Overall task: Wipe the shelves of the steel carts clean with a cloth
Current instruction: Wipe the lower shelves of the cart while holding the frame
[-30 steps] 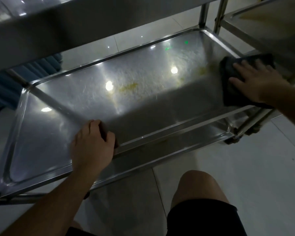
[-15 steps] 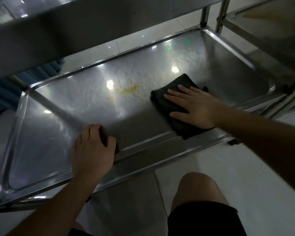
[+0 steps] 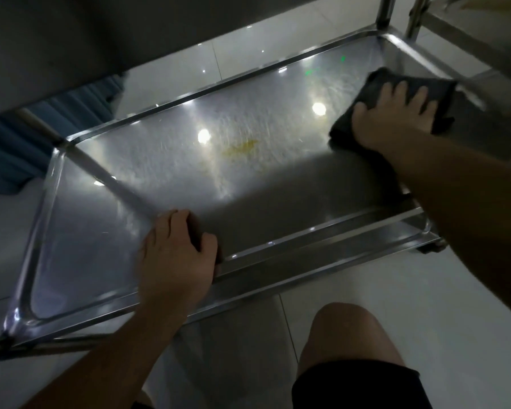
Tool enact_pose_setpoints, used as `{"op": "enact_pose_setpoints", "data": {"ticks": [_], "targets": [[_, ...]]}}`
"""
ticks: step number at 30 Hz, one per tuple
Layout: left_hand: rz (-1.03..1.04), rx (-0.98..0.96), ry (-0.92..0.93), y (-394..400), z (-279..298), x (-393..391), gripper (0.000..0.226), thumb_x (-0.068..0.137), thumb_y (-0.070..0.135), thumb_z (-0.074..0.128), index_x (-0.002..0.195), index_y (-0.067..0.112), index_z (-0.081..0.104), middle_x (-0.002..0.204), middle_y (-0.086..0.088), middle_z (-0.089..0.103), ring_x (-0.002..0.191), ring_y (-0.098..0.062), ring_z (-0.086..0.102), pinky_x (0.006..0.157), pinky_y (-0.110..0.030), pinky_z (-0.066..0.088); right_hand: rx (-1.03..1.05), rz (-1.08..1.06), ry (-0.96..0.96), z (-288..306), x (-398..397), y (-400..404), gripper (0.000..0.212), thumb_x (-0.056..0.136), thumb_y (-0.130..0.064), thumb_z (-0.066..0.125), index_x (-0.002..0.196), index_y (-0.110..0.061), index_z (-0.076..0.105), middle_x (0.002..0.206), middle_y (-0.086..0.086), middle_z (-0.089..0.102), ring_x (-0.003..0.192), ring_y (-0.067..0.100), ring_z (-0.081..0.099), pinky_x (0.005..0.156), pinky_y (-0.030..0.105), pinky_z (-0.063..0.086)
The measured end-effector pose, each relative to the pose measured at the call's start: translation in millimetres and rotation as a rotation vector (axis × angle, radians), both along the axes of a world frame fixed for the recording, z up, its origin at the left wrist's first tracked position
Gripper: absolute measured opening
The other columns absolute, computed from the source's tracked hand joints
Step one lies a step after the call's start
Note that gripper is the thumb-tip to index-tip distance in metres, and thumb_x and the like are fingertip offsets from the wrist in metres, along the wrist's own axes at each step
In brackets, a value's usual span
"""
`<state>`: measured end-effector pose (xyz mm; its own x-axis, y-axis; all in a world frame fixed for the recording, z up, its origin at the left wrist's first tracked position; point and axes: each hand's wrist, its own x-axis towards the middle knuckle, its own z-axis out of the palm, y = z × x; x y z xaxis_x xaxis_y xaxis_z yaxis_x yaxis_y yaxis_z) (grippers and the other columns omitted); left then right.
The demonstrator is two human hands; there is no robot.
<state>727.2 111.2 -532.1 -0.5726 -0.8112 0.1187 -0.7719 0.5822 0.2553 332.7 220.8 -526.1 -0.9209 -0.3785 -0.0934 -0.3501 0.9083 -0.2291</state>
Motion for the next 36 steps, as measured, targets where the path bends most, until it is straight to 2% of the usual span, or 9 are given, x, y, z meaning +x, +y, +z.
{"op": "enact_pose_setpoints", "data": {"ticks": [5, 9, 12, 16, 19, 23, 29, 32, 36], "targets": [[0.016, 0.038, -0.022, -1.3, 0.2, -0.7, 0.051, 0.092, 0.059, 0.036, 0.128, 0.026, 0.049, 0.13, -0.002, 0.053, 0.12, -0.028, 0.053, 0.107, -0.051, 0.045, 0.029, 0.604, 0.054, -3.1, 94.2, -17.0, 0.082, 0.096, -0.071, 0.012, 0.166, -0.028, 0.008, 0.174, -0.002, 0.006, 0.159, 0.029, 0.003, 0.127, 0.05, 0.005], [0.036, 0.057, -0.053, -1.5, 1.8, -2.0, 0.056, 0.091, 0.061, 0.033, 0.134, 0.029, 0.046, 0.14, -0.003, 0.052, 0.131, -0.03, 0.051, 0.114, -0.055, 0.042, 0.039, 0.937, 0.08, -4.1, 99.5, 28.7, 0.081, 0.093, -0.079, 0.003, 0.164, -0.04, -0.002, 0.17, -0.018, -0.006, 0.157, 0.01, -0.009, 0.127, 0.038, -0.004], [0.037, 0.054, -0.061, -0.8, 1.6, -1.2, 0.05, 0.091, 0.059, 0.032, 0.131, 0.031, 0.044, 0.142, -0.003, 0.052, 0.131, -0.031, 0.051, 0.114, -0.056, 0.042, 0.018, 0.923, 0.116, -5.8, 63.9, 72.8, 0.075, 0.095, -0.083, 0.01, 0.162, -0.05, 0.0, 0.167, -0.024, 0.001, 0.154, 0.004, -0.001, 0.123, 0.034, 0.004], [0.043, 0.038, -0.086, -0.2, 1.4, -1.8, 0.057, 0.09, 0.06, 0.029, 0.136, 0.029, 0.044, 0.149, -0.004, 0.05, 0.135, -0.031, 0.049, 0.115, -0.054, 0.041, 0.114, 0.488, 0.156, -31.1, -53.7, 150.0, 0.074, 0.093, -0.087, 0.02, 0.159, -0.057, 0.005, 0.169, -0.008, 0.025, 0.152, 0.03, 0.028, 0.121, 0.055, 0.025], [0.04, 0.023, -0.099, 3.5, 3.9, -5.8, 0.065, 0.091, 0.06, 0.026, 0.141, 0.024, 0.046, 0.153, -0.007, 0.049, 0.139, -0.032, 0.048, 0.117, -0.054, 0.039, 0.213, 0.287, 0.048, -61.9, -133.9, 164.2, 0.086, 0.087, -0.091, 0.006, 0.157, -0.042, 0.015, 0.169, 0.009, 0.02, 0.153, 0.045, 0.019, 0.119, 0.069, 0.021], [0.015, 0.027, -0.061, 4.5, 5.1, -3.9, 0.062, 0.095, 0.058, 0.029, 0.141, 0.021, 0.047, 0.148, -0.008, 0.051, 0.136, -0.033, 0.05, 0.115, -0.055, 0.042, 0.06, 0.045, 0.032, -44.9, -97.7, 80.4, 0.103, 0.075, -0.098, -0.004, 0.158, -0.036, 0.0, 0.173, -0.004, 0.007, 0.158, 0.037, 0.004, 0.124, 0.062, 0.004], [0.025, 0.037, -0.061, 1.7, 1.4, -3.7, 0.058, 0.095, 0.059, 0.029, 0.14, 0.025, 0.046, 0.148, -0.004, 0.05, 0.139, -0.028, 0.046, 0.118, -0.052, 0.039, -0.018, 0.272, 0.021, -1.6, 41.7, -72.8, 0.087, 0.095, -0.072, 0.019, 0.165, -0.021, 0.016, 0.173, 0.001, 0.013, 0.158, 0.038, 0.009, 0.125, 0.056, 0.005], [0.029, 0.042, -0.057, 0.5, 1.6, -3.7, 0.056, 0.095, 0.058, 0.028, 0.136, 0.026, 0.047, 0.146, -0.004, 0.05, 0.137, -0.028, 0.047, 0.117, -0.053, 0.039, -0.05, 0.549, 0.074, 2.7, 113.6, -113.4, 0.08, 0.099, -0.068, 0.028, 0.165, -0.023, 0.019, 0.173, 0.001, 0.016, 0.158, 0.034, 0.012, 0.126, 0.052, 0.005], [0.01, 0.041, -0.033, 0.0, 2.2, -2.1, 0.056, 0.099, 0.055, 0.023, 0.139, 0.025, 0.048, 0.147, -0.003, 0.051, 0.139, -0.026, 0.047, 0.117, -0.052, 0.039, 0.037, 1.023, 0.112, 6.4, 159.5, -110.8, 0.085, 0.093, -0.079, 0.012, 0.165, -0.034, 0.01, 0.173, -0.009, 0.01, 0.159, 0.022, 0.007, 0.127, 0.048, 0.006]]}}
